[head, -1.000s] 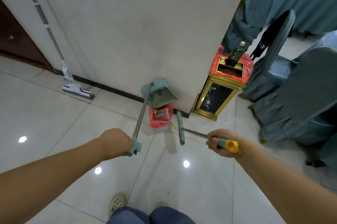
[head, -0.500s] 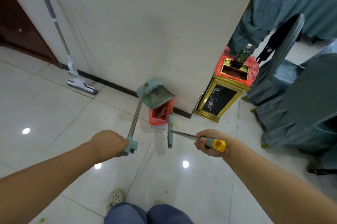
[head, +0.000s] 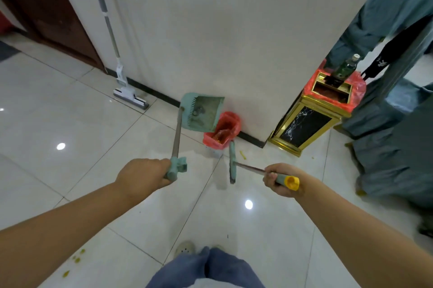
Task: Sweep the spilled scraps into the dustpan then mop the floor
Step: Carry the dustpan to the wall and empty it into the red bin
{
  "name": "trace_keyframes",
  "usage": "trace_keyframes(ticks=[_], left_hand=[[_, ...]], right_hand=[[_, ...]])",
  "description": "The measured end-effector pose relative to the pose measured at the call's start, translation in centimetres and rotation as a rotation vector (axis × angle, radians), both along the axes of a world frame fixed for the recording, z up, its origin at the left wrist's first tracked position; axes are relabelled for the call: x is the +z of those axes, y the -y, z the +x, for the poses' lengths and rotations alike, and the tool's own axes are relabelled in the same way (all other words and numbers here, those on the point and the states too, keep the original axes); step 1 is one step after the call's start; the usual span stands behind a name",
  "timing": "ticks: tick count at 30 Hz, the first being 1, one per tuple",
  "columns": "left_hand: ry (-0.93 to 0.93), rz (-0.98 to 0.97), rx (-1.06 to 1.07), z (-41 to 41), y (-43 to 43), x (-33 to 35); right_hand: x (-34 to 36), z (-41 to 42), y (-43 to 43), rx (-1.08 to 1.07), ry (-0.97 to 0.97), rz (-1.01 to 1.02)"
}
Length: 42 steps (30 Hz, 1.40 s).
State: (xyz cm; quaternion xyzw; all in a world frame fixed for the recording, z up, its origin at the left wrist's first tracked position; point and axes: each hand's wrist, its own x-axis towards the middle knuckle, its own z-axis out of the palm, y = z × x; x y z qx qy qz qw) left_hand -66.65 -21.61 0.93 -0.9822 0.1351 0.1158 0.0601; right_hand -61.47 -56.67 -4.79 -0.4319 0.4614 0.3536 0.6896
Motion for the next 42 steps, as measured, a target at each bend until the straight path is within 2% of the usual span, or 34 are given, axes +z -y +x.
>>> trace_keyframes(ticks=[5,12,16,22,29,35,42], left_hand=[[-0.052,-0.24,0.292,-1.3,-2.0,-0.7],[-0.196,-0.42,0.581,-2.1,-2.4,-3.8],[-0.268,-0.46,0.651,-1.3,0.0,-6.3],[-0.374,-0.574,0.803,1.7,6.2,-10.4],[-0.423,-0.671,0.899,6.2,10.8,-13.5],[-0.427,-0.688,0.956,9.7,11.3,-13.2],[-0.464,-0.754,1.026,10.5,11.1,-12.5]], right_hand=[[-1.4,-1.0,-0.8,0.09,-0.006,-0.153],[-4.5,-0.1,0.2,0.16,-0.053,-0.263],[-5.8,2.2,2.6,0.23,-0.102,-0.312],[-8.7,7.3,6.8,0.293,-0.073,-0.349],[-11.4,13.3,10.4,0.498,-0.103,-0.396],[-11.0,12.2,10.2,0.676,-0.225,-0.401],[-5.8,10.1,10.7,0.782,-0.259,-0.192]])
